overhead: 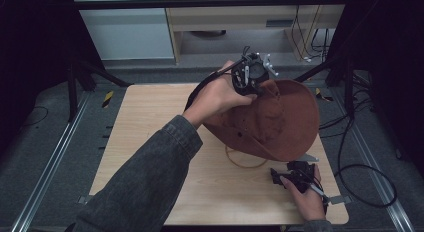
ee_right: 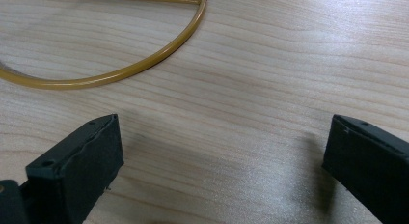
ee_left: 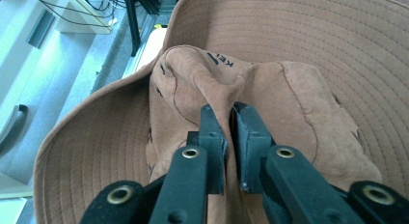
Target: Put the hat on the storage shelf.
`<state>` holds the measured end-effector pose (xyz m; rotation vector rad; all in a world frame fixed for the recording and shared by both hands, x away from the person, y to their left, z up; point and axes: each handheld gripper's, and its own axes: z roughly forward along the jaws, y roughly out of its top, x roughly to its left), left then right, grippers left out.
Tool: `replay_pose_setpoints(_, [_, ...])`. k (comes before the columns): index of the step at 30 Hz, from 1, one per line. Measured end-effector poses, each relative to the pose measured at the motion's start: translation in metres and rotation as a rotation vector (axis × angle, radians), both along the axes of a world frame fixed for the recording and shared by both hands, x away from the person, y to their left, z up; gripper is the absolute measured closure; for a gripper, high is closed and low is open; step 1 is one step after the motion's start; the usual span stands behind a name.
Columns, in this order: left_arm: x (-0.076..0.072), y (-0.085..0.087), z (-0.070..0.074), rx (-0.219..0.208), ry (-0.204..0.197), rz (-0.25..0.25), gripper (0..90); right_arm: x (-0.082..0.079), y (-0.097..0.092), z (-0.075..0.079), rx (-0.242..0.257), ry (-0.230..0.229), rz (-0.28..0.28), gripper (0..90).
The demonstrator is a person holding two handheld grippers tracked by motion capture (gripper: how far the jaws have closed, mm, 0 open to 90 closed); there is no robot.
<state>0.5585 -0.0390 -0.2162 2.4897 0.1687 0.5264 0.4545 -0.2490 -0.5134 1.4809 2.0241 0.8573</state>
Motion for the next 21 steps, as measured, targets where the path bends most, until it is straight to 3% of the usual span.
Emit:
replay_pose_setpoints(16, [0.0003, 0.0037, -0.0002, -0.028, 0.001, 0.022, 71.0, 0.0000, 0.0000, 0.0000, 0.000, 0.000, 0.000, 0.4])
replay_pose_setpoints(21, [0.0001, 0.0048, -0.0003, -0.045, 0.001, 0.029, 64.3, 0.0000, 0.0000, 0.0000, 0.000, 0.000, 0.000, 0.4])
